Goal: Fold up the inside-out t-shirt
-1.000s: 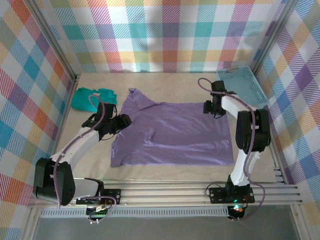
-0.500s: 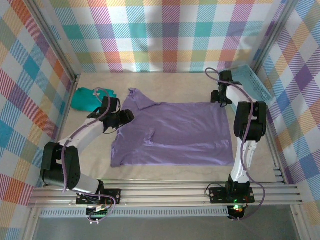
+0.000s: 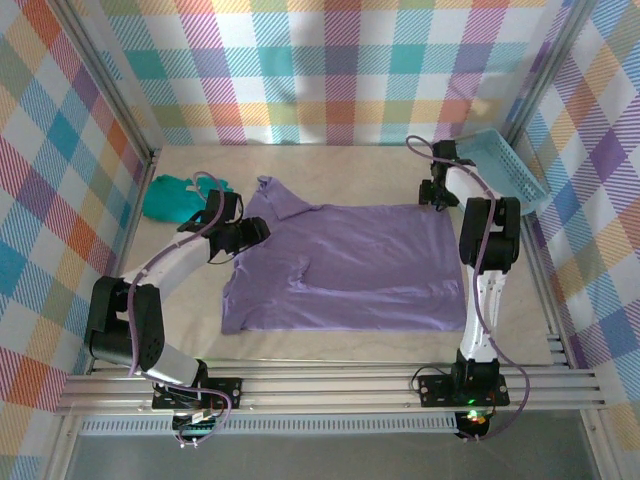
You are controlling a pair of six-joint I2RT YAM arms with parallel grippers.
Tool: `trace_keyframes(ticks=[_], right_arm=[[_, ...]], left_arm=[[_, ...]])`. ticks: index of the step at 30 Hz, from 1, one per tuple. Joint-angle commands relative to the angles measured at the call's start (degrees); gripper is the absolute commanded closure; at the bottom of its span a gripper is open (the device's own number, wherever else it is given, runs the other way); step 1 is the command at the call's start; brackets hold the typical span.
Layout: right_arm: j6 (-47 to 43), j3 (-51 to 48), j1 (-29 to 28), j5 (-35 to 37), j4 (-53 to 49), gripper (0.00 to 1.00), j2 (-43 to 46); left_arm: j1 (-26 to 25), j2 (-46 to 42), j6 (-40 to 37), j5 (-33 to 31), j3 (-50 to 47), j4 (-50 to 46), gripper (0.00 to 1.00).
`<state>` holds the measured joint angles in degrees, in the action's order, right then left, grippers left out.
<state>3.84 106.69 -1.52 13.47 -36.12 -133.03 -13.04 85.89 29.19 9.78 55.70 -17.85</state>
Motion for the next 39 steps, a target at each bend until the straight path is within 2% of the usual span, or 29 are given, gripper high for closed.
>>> trace_keyframes(ticks=[1, 7, 10, 15, 21, 25, 33, 39], right_arm=[[0.8, 2.4, 0.1, 1.5, -3.5, 0.41, -2.2], [1.3, 4.2, 0.5, 2.9, -5.1, 0.47, -3.6], [1.3, 4.8, 0.7, 3.0, -5.1, 0.58, -4.0], [0.8, 4.7, 0.7, 2.8, -4.1, 0.83, -3.6], [-0.1, 4.0, 0.7, 2.1, -3.0, 0.98, -2.4], [-0.5, 3.9, 0.7, 1.6, -2.8, 1.0, -1.8], [-1.0, 4.4, 0.7, 0.4, -3.1, 1.0, -1.9], [-1.0, 5.2, 0.6, -0.7, -3.3, 1.0, -2.1]], left_arm=[[-0.1, 0.7, -1.1, -0.3, 1.7, -0.5, 0.45], [-0.2, 3.2, -1.4, -1.5, 3.8, -0.1, 0.45], [0.0, 6.3, -1.6, -2.6, 6.5, -0.1, 0.45], [1.7, 14.7, -2.6, -4.7, 14.0, -0.5, 0.46], [4.2, 28.3, -4.1, -3.1, 28.4, -4.1, 0.48], [6.1, 36.3, -5.2, 0.2, 40.0, -8.7, 0.48], [6.8, 54.4, -11.7, -0.3, 70.5, -27.6, 0.48], [7.7, 61.6, -12.2, 0.4, 82.1, -30.4, 0.53]])
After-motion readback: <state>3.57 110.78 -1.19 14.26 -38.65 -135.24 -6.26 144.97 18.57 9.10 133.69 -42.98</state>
